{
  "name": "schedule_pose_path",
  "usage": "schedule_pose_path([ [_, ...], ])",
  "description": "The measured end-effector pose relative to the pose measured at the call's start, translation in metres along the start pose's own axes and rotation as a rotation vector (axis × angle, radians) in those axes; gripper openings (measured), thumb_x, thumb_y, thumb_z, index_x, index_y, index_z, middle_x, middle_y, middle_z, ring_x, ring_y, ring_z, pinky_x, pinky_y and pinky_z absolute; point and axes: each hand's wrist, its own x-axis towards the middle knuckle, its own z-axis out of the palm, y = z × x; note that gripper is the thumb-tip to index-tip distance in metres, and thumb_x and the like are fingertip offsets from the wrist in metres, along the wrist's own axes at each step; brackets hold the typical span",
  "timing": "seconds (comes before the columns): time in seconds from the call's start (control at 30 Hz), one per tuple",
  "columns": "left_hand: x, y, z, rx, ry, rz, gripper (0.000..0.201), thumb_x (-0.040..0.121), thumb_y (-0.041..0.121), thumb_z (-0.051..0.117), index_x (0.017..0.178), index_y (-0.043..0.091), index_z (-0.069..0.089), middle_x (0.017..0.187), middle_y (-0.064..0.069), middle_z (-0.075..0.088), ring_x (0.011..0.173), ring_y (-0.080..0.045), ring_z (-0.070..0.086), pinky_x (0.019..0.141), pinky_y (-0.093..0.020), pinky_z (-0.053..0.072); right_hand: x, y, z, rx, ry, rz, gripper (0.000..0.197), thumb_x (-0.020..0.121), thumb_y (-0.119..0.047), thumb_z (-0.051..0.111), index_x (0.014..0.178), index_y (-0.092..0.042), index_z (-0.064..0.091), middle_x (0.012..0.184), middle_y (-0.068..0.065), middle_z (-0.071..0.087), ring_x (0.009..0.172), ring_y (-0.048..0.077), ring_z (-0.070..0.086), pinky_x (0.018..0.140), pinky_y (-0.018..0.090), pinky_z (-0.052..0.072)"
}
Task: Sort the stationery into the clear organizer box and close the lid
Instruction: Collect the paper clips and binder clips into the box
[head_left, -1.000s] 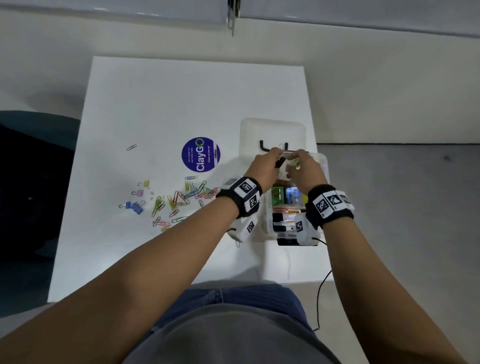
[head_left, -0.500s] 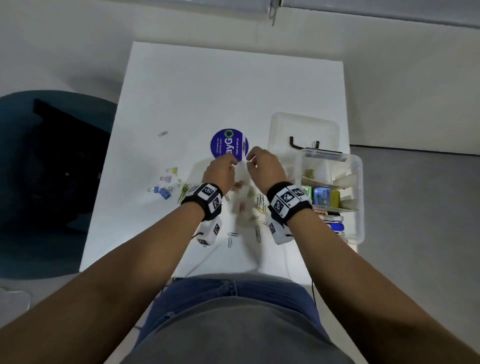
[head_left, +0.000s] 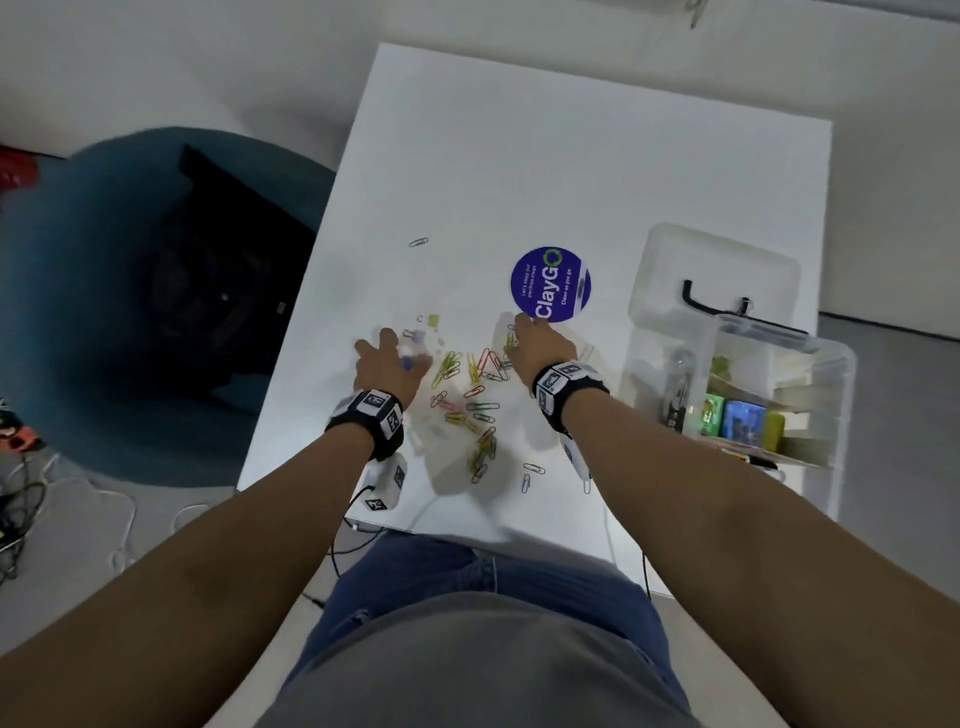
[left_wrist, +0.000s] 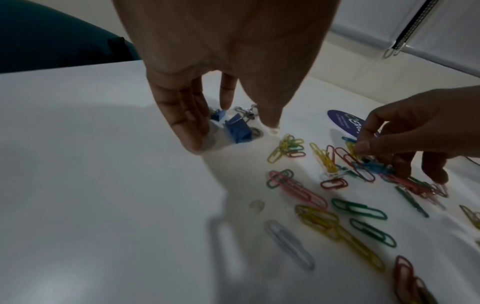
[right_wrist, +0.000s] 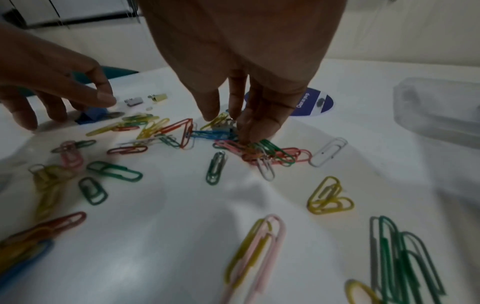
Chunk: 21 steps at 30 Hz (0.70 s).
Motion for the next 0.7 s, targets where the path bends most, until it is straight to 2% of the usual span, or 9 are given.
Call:
schedule_pose_path([
  [0.07,0.002,0.000,0.002,-0.018,-0.033,0.025,0.043,0.085,0.032,0.062,0.117,0.013,0.041,0.117,-0.019,0.037,0.087,-0.040,0.059,0.075,-0.044,0.055,0.004,0.000,-0.001,-0.013,-0.019,0.024,0.038,0.096,-0.025,0.051,0.130,-0.008,0.043,0.125,0.016,0.054,0.107,0.035,0.060,0.081,0.040,0.048],
  [0.17,0.004,0.003,0.004,-0.084,-0.057,0.055,0.024,0.084,0.014,0.059,0.105,0.010,0.047,0.116,-0.018,0.036,0.074,-0.039,0.061,0.077,-0.046,0.056,0.009,0.004,-0.002,0.023,-0.048,0.039,0.036,0.093,-0.013,0.053,0.126,-0.002,0.046,0.126,0.019,0.056,0.112,0.035,0.058,0.089,0.041,0.048],
  [0.27,0.004,0.003,0.003,-0.085,-0.105,0.066,0.022,0.081,0.012,0.057,0.100,0.013,0.047,0.113,-0.015,0.037,0.060,-0.031,0.054,0.072,-0.039,0.054,0.005,0.003,0.000,0.087,-0.016,0.048,0.039,0.093,-0.016,0.055,0.127,0.000,0.045,0.126,0.021,0.054,0.111,0.037,0.058,0.089,0.042,0.049],
  [0.33,0.001,0.001,0.002,-0.094,-0.091,0.084,0.021,0.080,0.012,0.057,0.099,0.013,0.046,0.108,-0.013,0.038,0.056,-0.028,0.050,0.068,-0.037,0.052,0.002,0.001,0.005,0.096,-0.012,0.030,0.045,0.092,-0.018,0.059,0.131,-0.002,0.042,0.128,0.020,0.051,0.111,0.037,0.058,0.089,0.042,0.049],
  [0.43,-0.001,0.002,-0.001,-0.087,-0.059,0.125,0.019,0.081,0.005,0.050,0.097,0.009,0.043,0.100,-0.017,0.044,0.068,-0.034,0.053,0.068,-0.042,0.049,-0.002,0.001,0.007,0.087,-0.024,0.039,0.046,0.091,-0.013,0.059,0.132,-0.002,0.041,0.130,0.020,0.048,0.113,0.036,0.057,0.091,0.040,0.048],
  [0.53,0.004,-0.004,-0.002,-0.096,-0.088,0.170,0.017,0.081,0.000,0.047,0.091,0.012,0.040,0.095,-0.017,0.049,0.081,-0.036,0.054,0.067,-0.039,0.042,-0.002,0.002,0.007,0.115,-0.005,0.086,0.051,0.087,-0.007,0.060,0.132,-0.001,0.038,0.124,0.021,0.053,0.113,0.036,0.057,0.091,0.040,0.049],
  [0.63,0.011,-0.011,-0.006,-0.158,-0.124,0.182,0.014,0.085,0.002,0.045,0.094,0.013,0.046,0.100,-0.015,0.052,0.088,-0.035,0.056,0.075,-0.040,0.046,-0.003,0.004,0.004,0.212,0.015,0.142,0.062,0.082,-0.008,0.065,0.135,-0.002,0.034,0.118,0.020,0.058,0.109,0.035,0.058,0.088,0.041,0.052],
  [0.7,0.015,-0.011,-0.010,-0.187,-0.118,0.176,0.009,0.087,0.009,0.046,0.093,0.011,0.051,0.098,-0.012,0.055,0.087,-0.030,0.055,0.078,-0.038,0.045,-0.005,0.008,-0.001,0.346,0.053,0.190,0.055,0.081,-0.005,0.063,0.130,-0.003,0.039,0.111,0.017,0.060,0.101,0.033,0.061,0.080,0.038,0.052],
])
